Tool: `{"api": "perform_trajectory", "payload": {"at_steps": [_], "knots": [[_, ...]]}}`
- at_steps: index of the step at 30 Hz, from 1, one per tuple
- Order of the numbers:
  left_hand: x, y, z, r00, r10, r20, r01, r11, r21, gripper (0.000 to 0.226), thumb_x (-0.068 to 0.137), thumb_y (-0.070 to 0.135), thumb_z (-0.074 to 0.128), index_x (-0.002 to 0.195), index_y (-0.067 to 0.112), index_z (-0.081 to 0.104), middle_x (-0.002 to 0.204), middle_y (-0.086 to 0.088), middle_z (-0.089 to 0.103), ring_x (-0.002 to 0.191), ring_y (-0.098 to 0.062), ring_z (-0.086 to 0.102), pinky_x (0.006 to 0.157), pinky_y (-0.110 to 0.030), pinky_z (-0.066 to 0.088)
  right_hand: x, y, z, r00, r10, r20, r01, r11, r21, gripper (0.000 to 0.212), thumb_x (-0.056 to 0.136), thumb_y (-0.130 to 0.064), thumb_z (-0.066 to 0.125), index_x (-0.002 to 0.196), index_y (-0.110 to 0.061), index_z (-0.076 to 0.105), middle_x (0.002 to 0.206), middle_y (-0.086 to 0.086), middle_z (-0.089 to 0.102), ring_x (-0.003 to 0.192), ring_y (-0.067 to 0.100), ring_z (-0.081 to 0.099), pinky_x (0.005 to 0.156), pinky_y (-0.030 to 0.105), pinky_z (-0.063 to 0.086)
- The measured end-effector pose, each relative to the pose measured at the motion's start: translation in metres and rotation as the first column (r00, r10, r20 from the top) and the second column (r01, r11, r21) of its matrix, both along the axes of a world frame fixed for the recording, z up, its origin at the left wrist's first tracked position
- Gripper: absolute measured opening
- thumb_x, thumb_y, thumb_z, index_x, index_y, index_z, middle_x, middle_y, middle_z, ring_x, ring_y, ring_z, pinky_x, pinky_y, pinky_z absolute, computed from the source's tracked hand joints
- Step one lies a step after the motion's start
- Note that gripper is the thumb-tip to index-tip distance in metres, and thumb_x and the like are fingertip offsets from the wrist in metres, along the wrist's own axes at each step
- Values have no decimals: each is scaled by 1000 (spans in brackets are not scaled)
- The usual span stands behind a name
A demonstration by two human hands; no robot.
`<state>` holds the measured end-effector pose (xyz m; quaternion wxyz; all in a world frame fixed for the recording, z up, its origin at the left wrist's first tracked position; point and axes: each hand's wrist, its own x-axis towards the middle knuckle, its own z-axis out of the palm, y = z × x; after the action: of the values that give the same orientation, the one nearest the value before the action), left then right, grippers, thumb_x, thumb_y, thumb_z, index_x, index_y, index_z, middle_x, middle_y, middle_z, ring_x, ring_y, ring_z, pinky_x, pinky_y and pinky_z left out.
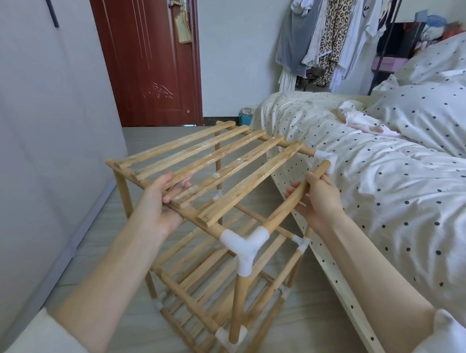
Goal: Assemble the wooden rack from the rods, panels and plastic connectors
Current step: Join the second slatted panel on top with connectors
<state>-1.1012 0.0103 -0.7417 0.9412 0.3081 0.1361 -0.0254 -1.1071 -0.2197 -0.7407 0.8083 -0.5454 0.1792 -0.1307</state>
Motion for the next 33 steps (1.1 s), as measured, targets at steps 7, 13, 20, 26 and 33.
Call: {"api": "perform_trajectory", "payload": {"at_steps": [7, 13, 20, 26, 33], "knots": [[4, 13, -2, 995, -97, -38, 101, 988, 114, 18, 93, 16, 53, 109, 9, 56, 106, -11, 70, 88, -20, 67, 64, -39, 54, -5, 8, 1, 999, 38, 29, -40, 998, 51, 10, 103, -18, 28, 112, -23, 30, 66, 9, 47, 54, 20, 52, 59, 35, 50], [3, 23, 4, 989, -134, -61, 141, 980, 142, 30, 94, 27, 48, 122, 16, 52, 104, -12, 71, 99, -27, 67, 90, -49, 47, -8, 9, -6, 999, 44, 7, -44, 995, -90, 18, 102, -21, 28, 119, -22, 33, 64, 7, 56, 58, 23, 57, 79, 46, 51], [5, 33, 6, 892, 433, -131, -275, 748, 605, 43, 84, 26, 57, 124, 17, 41, 130, -7, 46, 113, -23, 49, 94, -42, 40, -12, 4, -9, 996, 82, 20, -80, 992, -94, 22, 102, -22, 35, 124, -24, 37, 64, 4, 59, 60, 17, 59, 57, 34, 51], [-3, -11, 52, 821, 53, 568, -570, 128, 812, 24, 89, 6, 46, 107, 22, 42, 109, 1, 46, 109, -18, 46, 96, -32, 39, -12, -2, -4, 995, 76, -66, -85, 986, -143, 31, 97, -17, 45, 126, -5, 43, 63, 11, 70, 54, 21, 66, 52, 30, 57], [45, -120, 77, 748, -664, 20, -488, -530, 693, 42, 94, 28, 45, 136, 24, 35, 146, 0, 28, 136, -20, 21, 108, -42, 20, -17, -48, 17, 954, 105, -282, -241, 828, -506, 28, 93, -28, 55, 79, -5, 62, 60, 10, 65, 53, 22, 62, 59, 32, 58]]}}
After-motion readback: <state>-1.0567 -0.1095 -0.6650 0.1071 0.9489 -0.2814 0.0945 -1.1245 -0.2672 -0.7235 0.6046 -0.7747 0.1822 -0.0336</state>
